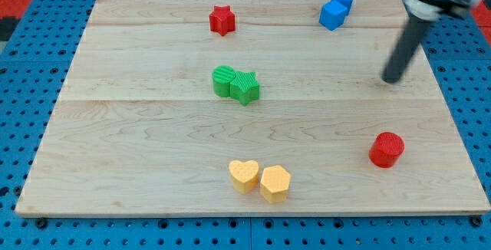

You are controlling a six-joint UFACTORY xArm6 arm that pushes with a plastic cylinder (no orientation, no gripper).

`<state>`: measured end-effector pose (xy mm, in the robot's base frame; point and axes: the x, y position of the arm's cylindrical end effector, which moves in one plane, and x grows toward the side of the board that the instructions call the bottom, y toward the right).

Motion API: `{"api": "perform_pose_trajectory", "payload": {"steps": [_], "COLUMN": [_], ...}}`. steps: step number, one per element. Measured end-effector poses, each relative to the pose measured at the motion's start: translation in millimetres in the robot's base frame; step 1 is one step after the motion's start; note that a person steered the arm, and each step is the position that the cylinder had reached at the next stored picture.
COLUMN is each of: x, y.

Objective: Move the red star diagonally top right to the green star

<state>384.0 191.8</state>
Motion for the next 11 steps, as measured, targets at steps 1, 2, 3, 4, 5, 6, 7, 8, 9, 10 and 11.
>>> {"api": "perform_pose_trajectory", "payload": {"steps": [1, 2, 3, 4, 5, 6, 7, 8, 9, 10, 11], "x": [-35.6, -71.6, -131.6, -156.1, -119.4, -72.1, -85.1, -82.3, -52.1, -26.4, -27.6], "y": [-95.5, -150.4, -184.6, -233.2, -259.5, -236.8, -271.1, -316.1, -299.7, -238.8, -193.3]}}
